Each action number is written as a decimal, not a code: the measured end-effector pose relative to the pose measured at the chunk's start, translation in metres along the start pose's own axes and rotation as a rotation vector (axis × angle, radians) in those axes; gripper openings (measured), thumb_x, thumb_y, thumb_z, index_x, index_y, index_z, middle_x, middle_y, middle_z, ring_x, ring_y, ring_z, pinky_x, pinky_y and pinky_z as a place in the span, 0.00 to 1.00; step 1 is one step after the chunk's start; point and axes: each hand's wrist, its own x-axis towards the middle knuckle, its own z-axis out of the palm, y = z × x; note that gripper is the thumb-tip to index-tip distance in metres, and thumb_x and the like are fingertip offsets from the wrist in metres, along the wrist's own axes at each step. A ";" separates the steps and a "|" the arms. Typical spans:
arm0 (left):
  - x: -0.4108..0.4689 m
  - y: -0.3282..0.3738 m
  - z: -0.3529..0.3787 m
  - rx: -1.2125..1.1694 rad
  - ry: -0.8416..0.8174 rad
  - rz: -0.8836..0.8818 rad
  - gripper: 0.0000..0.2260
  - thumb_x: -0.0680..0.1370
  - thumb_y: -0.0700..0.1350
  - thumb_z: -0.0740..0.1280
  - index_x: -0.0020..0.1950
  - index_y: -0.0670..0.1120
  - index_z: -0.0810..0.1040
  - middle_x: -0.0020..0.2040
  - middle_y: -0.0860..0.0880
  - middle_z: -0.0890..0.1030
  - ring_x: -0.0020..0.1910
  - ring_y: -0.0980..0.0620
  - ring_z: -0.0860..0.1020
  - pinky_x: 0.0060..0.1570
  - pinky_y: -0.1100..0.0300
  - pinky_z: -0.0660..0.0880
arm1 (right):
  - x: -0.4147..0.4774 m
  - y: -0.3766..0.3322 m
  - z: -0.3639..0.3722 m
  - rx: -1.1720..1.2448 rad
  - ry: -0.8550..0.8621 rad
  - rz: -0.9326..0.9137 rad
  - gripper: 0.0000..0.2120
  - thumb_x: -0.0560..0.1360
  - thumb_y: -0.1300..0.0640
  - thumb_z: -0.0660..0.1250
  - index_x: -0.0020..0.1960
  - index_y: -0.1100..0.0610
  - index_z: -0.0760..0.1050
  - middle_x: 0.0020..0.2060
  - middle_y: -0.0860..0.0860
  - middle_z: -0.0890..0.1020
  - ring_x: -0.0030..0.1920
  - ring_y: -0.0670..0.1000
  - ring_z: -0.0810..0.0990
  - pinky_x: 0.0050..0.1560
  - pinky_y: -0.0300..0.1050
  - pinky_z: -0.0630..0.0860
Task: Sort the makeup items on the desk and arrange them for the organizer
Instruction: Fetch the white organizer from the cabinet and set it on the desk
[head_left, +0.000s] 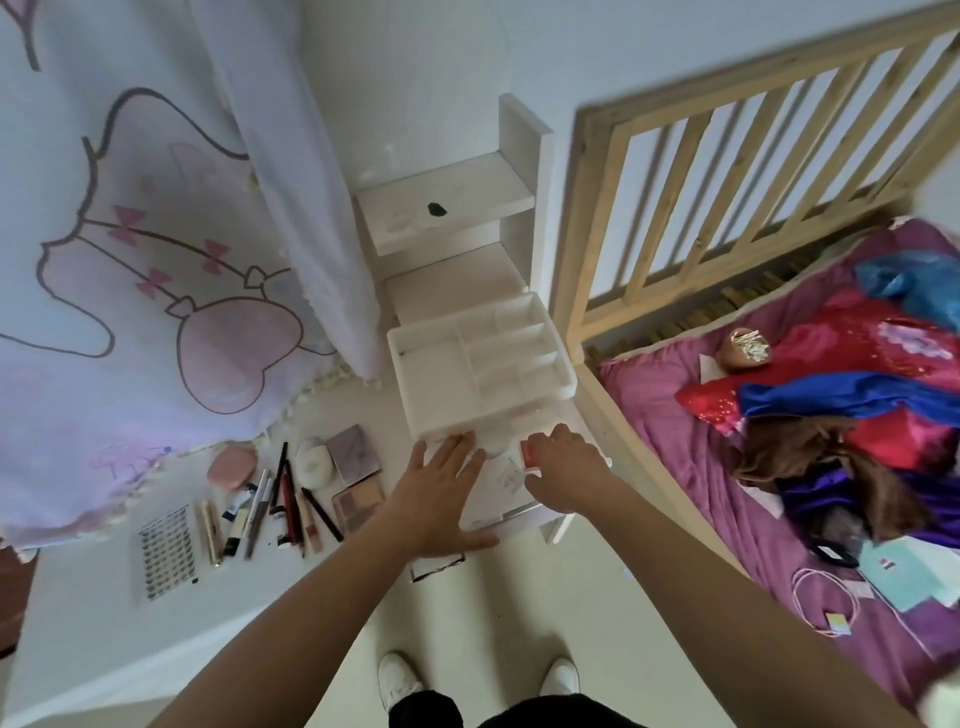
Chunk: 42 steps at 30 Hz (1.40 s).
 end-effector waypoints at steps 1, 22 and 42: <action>0.003 -0.002 0.000 0.017 -0.011 0.001 0.52 0.71 0.76 0.57 0.81 0.46 0.42 0.82 0.44 0.40 0.80 0.47 0.41 0.75 0.40 0.40 | 0.001 0.001 -0.001 0.020 0.006 -0.001 0.26 0.76 0.46 0.66 0.70 0.56 0.68 0.63 0.57 0.69 0.63 0.60 0.72 0.59 0.50 0.71; -0.001 0.002 0.013 -0.173 0.143 -0.076 0.31 0.81 0.62 0.41 0.80 0.49 0.59 0.80 0.42 0.57 0.78 0.41 0.59 0.72 0.41 0.61 | 0.025 -0.016 0.014 0.042 0.073 0.156 0.38 0.69 0.29 0.68 0.66 0.55 0.67 0.59 0.55 0.72 0.61 0.58 0.71 0.56 0.52 0.74; -0.001 -0.006 0.008 -0.083 -0.012 -0.042 0.26 0.84 0.51 0.53 0.81 0.51 0.49 0.82 0.45 0.45 0.81 0.46 0.47 0.75 0.42 0.52 | 0.031 -0.009 -0.007 0.111 0.042 0.152 0.18 0.79 0.53 0.64 0.69 0.51 0.71 0.61 0.55 0.73 0.57 0.58 0.80 0.56 0.49 0.74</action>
